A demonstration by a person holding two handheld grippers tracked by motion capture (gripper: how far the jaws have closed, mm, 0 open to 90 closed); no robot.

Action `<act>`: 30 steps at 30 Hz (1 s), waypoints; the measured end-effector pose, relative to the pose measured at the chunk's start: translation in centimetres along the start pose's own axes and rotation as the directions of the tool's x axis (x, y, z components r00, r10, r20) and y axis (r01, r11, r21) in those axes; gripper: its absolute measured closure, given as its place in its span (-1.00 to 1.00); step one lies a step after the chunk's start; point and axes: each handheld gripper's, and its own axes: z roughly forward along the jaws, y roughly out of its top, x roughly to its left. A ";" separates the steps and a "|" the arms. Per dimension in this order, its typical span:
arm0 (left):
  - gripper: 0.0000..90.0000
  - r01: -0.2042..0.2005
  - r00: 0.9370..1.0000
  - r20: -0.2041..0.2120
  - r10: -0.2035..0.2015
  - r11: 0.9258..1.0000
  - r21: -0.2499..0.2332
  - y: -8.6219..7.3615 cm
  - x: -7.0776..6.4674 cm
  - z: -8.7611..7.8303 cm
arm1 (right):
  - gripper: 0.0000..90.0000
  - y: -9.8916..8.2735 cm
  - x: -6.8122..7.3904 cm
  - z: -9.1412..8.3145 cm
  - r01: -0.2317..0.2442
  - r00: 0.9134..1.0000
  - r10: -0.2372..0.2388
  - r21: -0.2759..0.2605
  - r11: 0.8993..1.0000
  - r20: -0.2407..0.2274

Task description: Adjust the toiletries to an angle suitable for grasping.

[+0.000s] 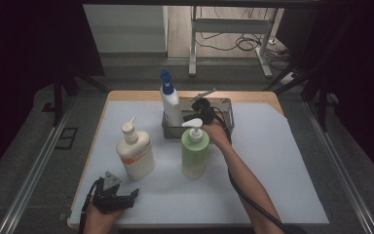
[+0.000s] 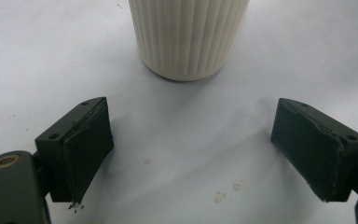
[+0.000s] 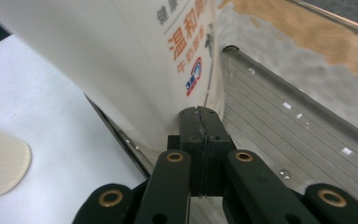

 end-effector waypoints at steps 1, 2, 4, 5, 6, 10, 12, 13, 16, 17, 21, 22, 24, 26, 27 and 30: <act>-0.73 0.000 1.000 0.000 0.000 1.000 0.000 0.0 0.0 0.0 | 0.99 0.0 0.1 0.1 0.001 1.000 -0.001 0.002 1.000 -0.008; -0.73 0.000 1.000 0.000 0.000 1.000 0.000 0.0 0.0 0.0 | 0.99 0.1 0.2 0.1 0.006 1.000 -0.006 0.002 1.000 -0.020; -0.73 0.000 1.000 0.000 0.000 1.000 0.000 0.0 0.0 0.0 | 0.99 0.2 0.7 0.4 0.020 0.999 -0.020 0.002 1.000 -0.040; -0.73 -0.001 1.000 0.000 0.001 1.000 0.000 0.0 0.0 0.0 | 0.98 0.3 0.9 0.6 0.029 0.998 -0.029 0.005 1.000 -0.047; -0.73 -0.001 1.000 0.000 0.001 1.000 0.000 0.0 0.0 0.0 | 0.99 0.4 1.3 0.8 0.041 0.998 -0.041 0.010 0.999 -0.055; -0.73 -0.001 1.000 0.000 0.001 1.000 0.000 0.0 0.0 0.0 | 0.98 0.5 1.4 1.0 0.050 0.998 -0.049 0.022 0.998 -0.042; -0.73 0.000 1.000 0.000 0.000 1.000 0.000 0.0 0.0 0.0 | 0.98 0.3 1.3 1.0 0.047 0.998 -0.046 0.023 0.999 -0.043; -0.73 0.000 1.000 0.001 0.000 1.000 0.000 0.0 0.0 0.0 | 0.98 0.3 1.3 1.0 0.043 0.998 -0.042 0.018 0.999 -0.044; -0.73 0.000 1.000 0.000 0.000 1.000 0.000 0.0 0.0 0.0 | 0.98 0.4 1.4 1.1 0.046 0.998 -0.045 0.017 0.999 -0.041; -0.73 0.000 1.000 0.000 0.000 1.000 0.000 0.0 0.0 0.0 | 0.98 0.4 1.4 1.1 0.047 0.998 -0.047 0.018 0.999 -0.041; -0.73 0.000 1.000 0.000 0.000 1.000 0.000 0.0 0.0 0.0 | 0.93 0.2 1.3 1.1 0.045 0.998 -0.044 0.019 0.999 -0.042; -0.73 0.000 1.000 0.001 0.000 1.000 0.000 0.0 0.0 0.0 | 0.91 0.2 1.3 1.1 0.045 0.998 -0.044 0.020 0.999 -0.039; -0.73 0.000 1.000 0.000 0.000 1.000 0.000 0.0 0.0 0.0 | 0.90 0.0 1.4 1.1 0.045 0.998 -0.044 0.025 0.999 -0.034; -0.73 0.000 1.000 0.000 0.000 1.000 -0.001 0.0 0.0 0.0 | 0.89 0.0 1.4 1.1 0.050 0.998 -0.049 0.023 0.998 -0.028; -0.73 -0.001 1.000 -0.001 0.001 1.000 0.000 0.0 0.0 0.0 | 0.88 -0.1 1.4 1.0 0.050 0.998 -0.050 0.020 0.999 -0.029; -0.73 -0.001 1.000 0.000 0.001 1.000 0.000 0.0 0.0 0.0 | 0.85 0.0 1.4 0.7 0.054 0.998 -0.054 0.016 0.998 -0.025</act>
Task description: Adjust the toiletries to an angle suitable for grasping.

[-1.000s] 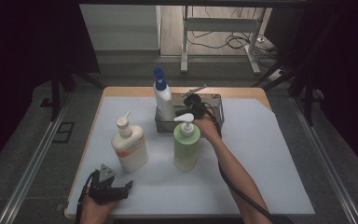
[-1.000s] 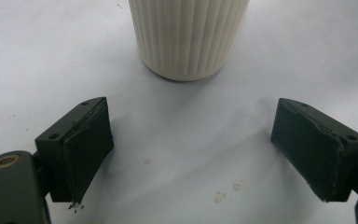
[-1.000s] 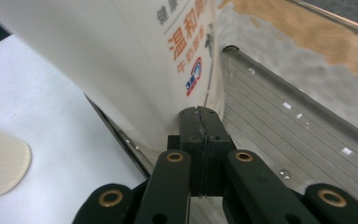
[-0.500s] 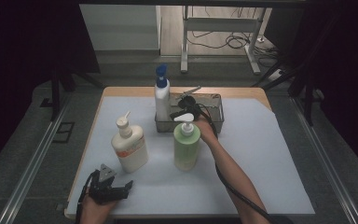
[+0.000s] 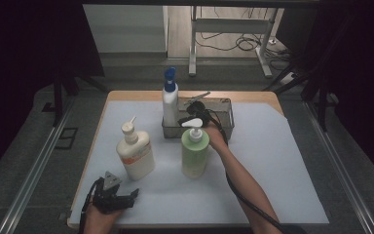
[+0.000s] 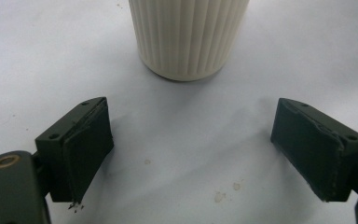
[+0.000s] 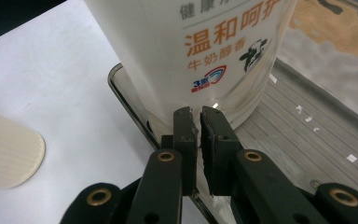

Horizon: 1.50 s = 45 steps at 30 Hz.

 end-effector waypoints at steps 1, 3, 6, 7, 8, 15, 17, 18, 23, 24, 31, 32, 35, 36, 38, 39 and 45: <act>-0.73 0.000 1.000 0.000 0.000 1.000 0.000 0.0 0.0 0.0 | 0.85 0.0 0.0 -0.1 0.003 1.000 -0.003 -0.003 1.000 0.001; -0.73 0.000 1.000 0.000 0.000 1.000 0.000 0.0 0.0 0.0 | 0.82 0.0 0.1 -0.4 0.005 1.000 -0.005 -0.007 1.000 0.005; -0.73 0.000 1.000 0.000 0.000 1.000 -0.001 0.0 0.0 0.0 | 0.75 -0.1 0.1 -1.0 0.009 1.000 -0.009 -0.016 1.000 0.012; -0.73 0.000 1.000 0.000 0.000 1.000 -0.001 0.0 0.0 0.0 | 0.72 -0.1 0.1 -1.2 0.010 1.000 -0.010 -0.018 1.000 0.013; -0.73 0.000 1.000 0.000 0.000 1.000 -0.001 0.0 0.0 0.0 | 0.68 -0.1 0.1 -1.5 0.011 1.000 -0.011 -0.021 1.000 0.016; -0.73 0.000 1.000 0.000 0.000 1.000 -0.001 0.0 0.0 0.0 | 0.34 -0.3 0.2 -2.9 0.014 0.999 -0.013 -0.038 0.999 0.029; -0.73 0.000 1.000 0.000 0.000 1.000 -0.001 0.0 0.0 0.0 | 0.26 -0.3 0.2 -3.3 0.012 0.999 -0.011 -0.045 0.999 0.030; -0.73 0.000 1.000 -0.001 0.000 1.000 -0.001 0.0 0.0 0.0 | 0.21 -0.4 0.2 -3.6 0.017 0.999 -0.016 -0.048 0.999 0.031; -0.73 0.000 1.000 0.000 0.000 1.000 -0.001 0.0 0.0 0.0 | 0.01 -0.7 0.3 -4.5 0.031 0.999 -0.029 -0.052 0.998 0.033; -0.73 0.000 1.000 0.000 0.000 1.000 -0.001 0.0 0.0 0.0 | -0.04 -0.8 0.4 -4.7 0.032 0.999 -0.030 -0.054 0.998 0.034; -0.73 0.000 1.000 -0.001 0.000 1.000 -0.002 0.0 0.0 0.0 | -0.25 -1.2 0.7 -5.9 0.068 0.997 -0.066 -0.058 0.996 0.048; -0.73 0.000 1.000 -0.001 0.000 1.000 -0.002 0.0 0.0 0.0 | -0.26 -1.2 0.7 -6.0 0.069 0.996 -0.065 -0.060 0.996 0.060; -0.73 0.000 1.000 0.000 0.000 1.000 -0.002 0.0 0.0 0.0 | -0.34 -1.6 0.4 -6.6 0.065 0.995 -0.060 -0.064 0.996 0.075; -0.73 0.000 1.000 0.000 0.000 1.000 -0.002 0.0 0.0 0.0 | -0.38 -1.7 0.3 -6.7 0.063 0.995 -0.057 -0.066 0.996 0.081; -0.73 0.000 1.000 0.000 0.000 1.000 -0.002 0.0 0.0 0.0 | -0.40 -2.0 0.0 -7.1 0.062 0.995 -0.057 -0.067 0.996 0.083; -0.73 0.000 1.000 0.000 0.000 1.000 -0.002 0.0 0.0 0.0 | -0.41 -2.2 0.0 -7.3 0.061 0.995 -0.056 -0.064 0.996 0.083; -0.73 0.000 1.000 -0.001 0.000 1.000 -0.003 0.0 0.0 0.0 | -0.43 -3.0 -0.3 -8.4 0.070 0.993 -0.064 -0.067 0.995 0.095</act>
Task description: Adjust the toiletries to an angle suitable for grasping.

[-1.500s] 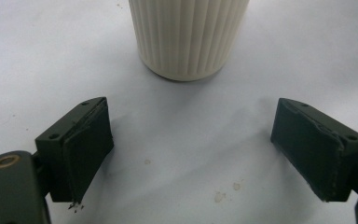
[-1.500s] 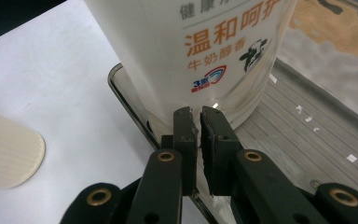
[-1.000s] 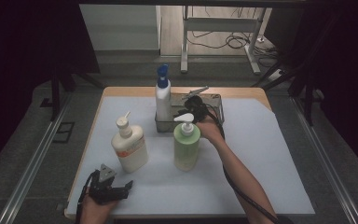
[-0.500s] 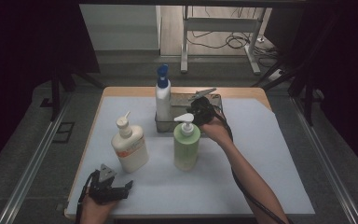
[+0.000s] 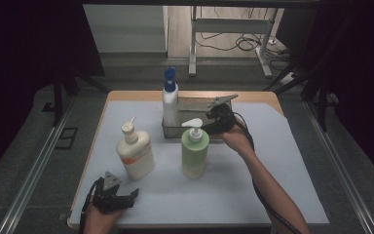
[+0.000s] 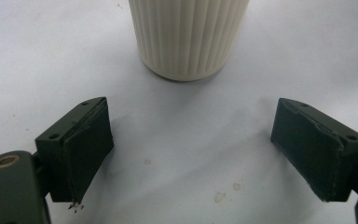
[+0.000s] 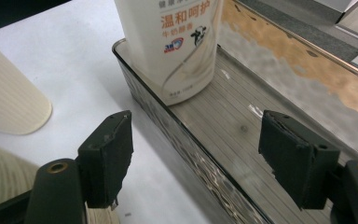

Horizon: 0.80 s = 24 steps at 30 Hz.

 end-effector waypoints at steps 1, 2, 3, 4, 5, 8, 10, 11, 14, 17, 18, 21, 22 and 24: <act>-0.73 0.000 1.000 0.000 0.000 1.000 0.000 0.0 0.0 0.0 | -0.43 -0.1 0.0 -0.2 -0.003 1.000 0.003 0.000 1.000 0.000; -0.73 0.000 1.000 0.000 0.000 1.000 0.000 0.0 0.0 0.0 | -0.43 -0.2 -0.1 -0.5 -0.004 1.000 0.004 -0.002 1.000 0.001; -0.73 0.000 1.000 0.000 0.000 1.000 -0.001 0.0 0.0 0.0 | -0.43 -0.3 -0.1 -0.6 -0.006 1.000 0.006 -0.004 1.000 0.001; -0.73 0.000 1.000 0.000 0.000 1.000 -0.001 0.0 0.0 0.0 | -0.43 -0.5 -0.2 -0.8 -0.003 1.000 0.003 -0.008 1.000 0.003; -0.73 0.000 1.000 0.000 0.000 1.000 0.000 0.0 0.0 0.0 | -0.43 -0.6 -0.2 -1.1 -0.006 1.000 0.006 -0.008 1.000 0.003; -0.73 -0.001 1.000 -0.001 0.001 1.000 0.000 0.0 0.0 0.0 | -0.44 -1.0 -0.4 -1.7 -0.012 1.000 0.012 -0.012 1.000 0.003; -0.73 0.000 1.000 -0.001 0.000 1.000 0.000 0.0 0.0 0.0 | -0.44 -1.2 -0.5 -2.2 -0.016 1.000 0.016 -0.016 1.000 0.001; -0.73 -0.001 1.000 -0.001 0.001 1.000 0.000 0.0 0.0 0.0 | -0.44 -1.4 -0.5 -2.4 -0.015 1.000 0.015 -0.016 1.000 0.000; -0.73 0.000 1.000 -0.001 0.000 1.000 0.000 0.0 0.0 0.0 | -0.44 -1.8 -0.6 -2.9 -0.017 1.000 0.017 -0.018 1.000 0.002; -0.73 -0.001 1.000 -0.001 0.001 1.000 0.000 0.0 0.0 0.0 | -0.45 -2.2 -0.7 -3.4 -0.020 1.000 0.020 -0.022 1.000 -0.002; -0.73 0.000 1.000 -0.001 0.000 1.000 0.000 0.0 0.0 0.0 | -0.45 -2.4 -0.7 -3.6 -0.023 1.000 0.023 -0.020 1.000 -0.003; -0.73 -0.001 1.000 -0.001 0.001 1.000 0.000 0.0 0.0 0.0 | -0.46 -2.9 -0.7 -4.1 -0.024 1.000 0.024 -0.023 0.999 -0.008; -0.73 -0.001 1.000 -0.001 0.001 1.000 0.000 0.0 0.0 0.0 | -0.46 -3.0 -0.7 -4.2 -0.025 1.000 0.025 -0.022 0.999 -0.009; -0.73 -0.001 1.000 -0.001 0.001 1.000 0.000 0.0 0.0 0.0 | -0.48 -3.3 -0.6 -4.5 -0.021 1.000 0.021 -0.016 1.000 -0.013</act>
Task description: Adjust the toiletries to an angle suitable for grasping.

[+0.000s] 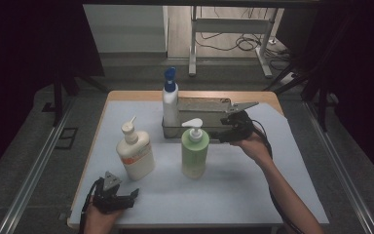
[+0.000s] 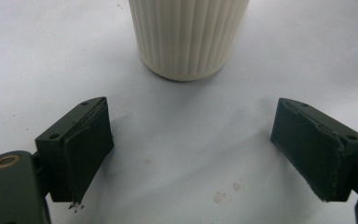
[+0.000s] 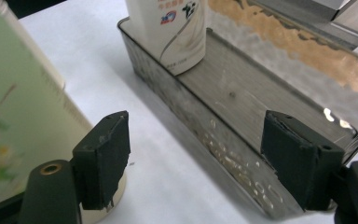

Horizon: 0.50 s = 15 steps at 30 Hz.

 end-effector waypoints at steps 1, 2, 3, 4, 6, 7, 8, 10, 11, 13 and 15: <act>-0.73 0.000 1.000 0.001 0.000 1.000 0.000 0.0 0.0 0.0 | -0.49 -0.1 0.1 -0.1 0.002 1.000 -0.002 0.001 1.000 0.000; -0.73 0.000 1.000 0.000 0.000 1.000 0.000 0.0 0.0 0.0 | -0.49 -0.3 0.1 -0.3 0.005 1.000 -0.005 0.000 1.000 -0.001; -0.73 0.000 1.000 0.000 0.000 1.000 0.000 0.0 0.0 0.0 | -0.50 -0.4 0.2 -0.4 0.004 1.000 -0.004 0.003 1.000 -0.004; -0.73 0.000 1.000 0.000 0.000 1.000 0.000 0.0 0.0 0.0 | -0.51 -0.5 0.3 -0.5 0.007 1.000 -0.007 0.004 1.000 -0.004; -0.73 0.000 1.000 0.001 0.000 1.000 0.000 0.0 0.0 0.0 | -0.52 -0.7 0.5 -0.8 0.010 1.000 -0.010 0.005 1.000 -0.007; -0.73 0.000 1.000 0.000 0.000 1.000 0.000 0.0 0.0 0.0 | -0.53 -0.8 0.6 -0.9 0.014 1.000 -0.014 0.006 1.000 -0.009; -0.73 0.000 1.000 0.000 0.000 1.000 0.000 0.0 0.0 0.0 | -0.55 -0.9 0.8 -1.1 0.016 1.000 -0.016 0.008 1.000 -0.008; -0.73 0.000 1.000 0.001 0.000 1.000 0.000 0.0 0.0 0.0 | -0.58 -1.1 1.0 -1.3 0.024 1.000 -0.024 0.007 1.000 -0.010; -0.73 -0.001 1.000 0.001 0.001 1.000 0.000 0.0 0.0 0.0 | -0.60 -1.2 1.2 -1.4 0.030 0.999 -0.030 0.008 1.000 -0.012; -0.73 0.000 1.000 0.000 0.000 1.000 0.000 0.0 0.0 0.0 | -0.63 -1.4 1.5 -1.6 0.043 0.999 -0.043 0.009 0.999 -0.006; -0.73 -0.001 1.000 0.000 0.001 1.000 0.000 0.0 0.0 0.0 | -0.67 -1.5 1.8 -1.8 0.050 0.999 -0.049 0.015 0.999 -0.012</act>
